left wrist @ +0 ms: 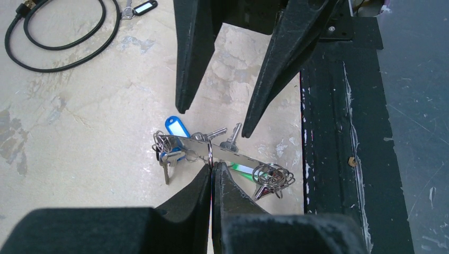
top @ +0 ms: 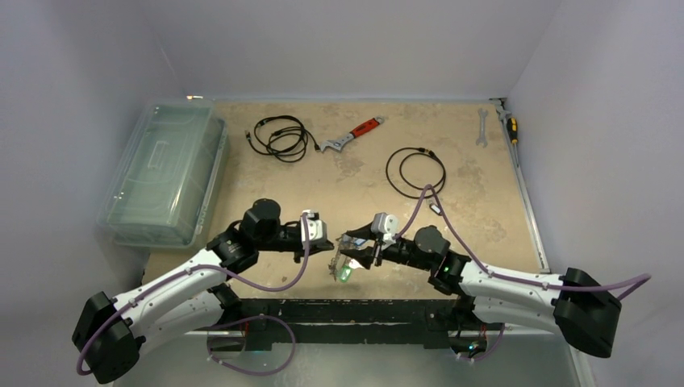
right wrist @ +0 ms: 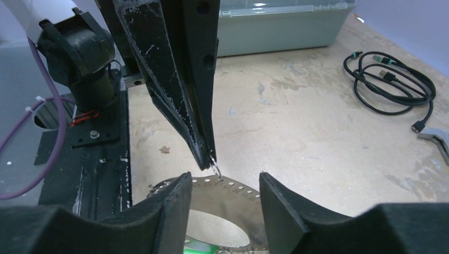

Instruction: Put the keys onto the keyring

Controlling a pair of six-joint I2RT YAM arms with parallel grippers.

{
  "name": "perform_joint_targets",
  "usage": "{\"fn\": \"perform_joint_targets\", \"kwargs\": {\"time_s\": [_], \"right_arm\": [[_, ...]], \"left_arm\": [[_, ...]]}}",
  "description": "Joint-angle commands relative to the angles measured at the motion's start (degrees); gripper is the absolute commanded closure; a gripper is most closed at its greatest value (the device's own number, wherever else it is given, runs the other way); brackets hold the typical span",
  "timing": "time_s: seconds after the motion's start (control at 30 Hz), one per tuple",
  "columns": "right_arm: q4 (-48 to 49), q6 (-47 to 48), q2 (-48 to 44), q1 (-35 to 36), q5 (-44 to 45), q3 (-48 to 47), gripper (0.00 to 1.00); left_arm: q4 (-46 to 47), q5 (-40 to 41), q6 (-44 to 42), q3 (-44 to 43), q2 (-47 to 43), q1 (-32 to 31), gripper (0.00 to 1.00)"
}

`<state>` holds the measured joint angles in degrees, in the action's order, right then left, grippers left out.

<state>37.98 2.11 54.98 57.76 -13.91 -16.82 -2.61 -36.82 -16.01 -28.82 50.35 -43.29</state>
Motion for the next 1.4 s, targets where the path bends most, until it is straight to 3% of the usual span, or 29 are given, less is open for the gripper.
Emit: {"fn": "perform_joint_targets", "kwargs": {"time_s": [0.0, 0.17, 0.4, 0.57, 0.8, 1.13, 1.37], "right_arm": [[9.38, -4.42, 0.03, 0.23, 0.05, 2.48, 0.54], [15.17, -5.66, 2.89, 0.16, -0.59, 3.69, 0.63], [18.93, -5.8, 7.95, 0.16, -2.26, 2.37, 0.64], [20.87, -5.71, 8.94, 0.09, -1.8, 3.06, 0.63], [24.73, -6.19, 10.56, -0.18, -1.08, 4.94, 0.53], [29.1, -6.33, 14.6, -0.28, -5.25, 4.87, 0.63], [29.0, -5.89, 14.78, -0.33, -6.74, 4.13, 0.84]], "left_arm": [[5.73, 0.02, 2.7, 1.37, -1.45, -0.33, 1.0], [6.45, -0.46, 3.35, 1.83, -1.4, -0.27, 1.0], [7.82, -1.73, 4.0, 2.33, -1.48, -0.26, 1.0], [8.43, -1.9, 4.45, 2.85, -2.04, -0.22, 1.0], [8.32, -2.08, 4.02, 2.94, -1.66, -0.29, 1.0], [8.42, -2.02, 3.36, 3.39, -1.67, -0.3, 1.0], [8.58, -2.6, 3.27, 3.18, -1.12, -0.26, 1.0]]}}
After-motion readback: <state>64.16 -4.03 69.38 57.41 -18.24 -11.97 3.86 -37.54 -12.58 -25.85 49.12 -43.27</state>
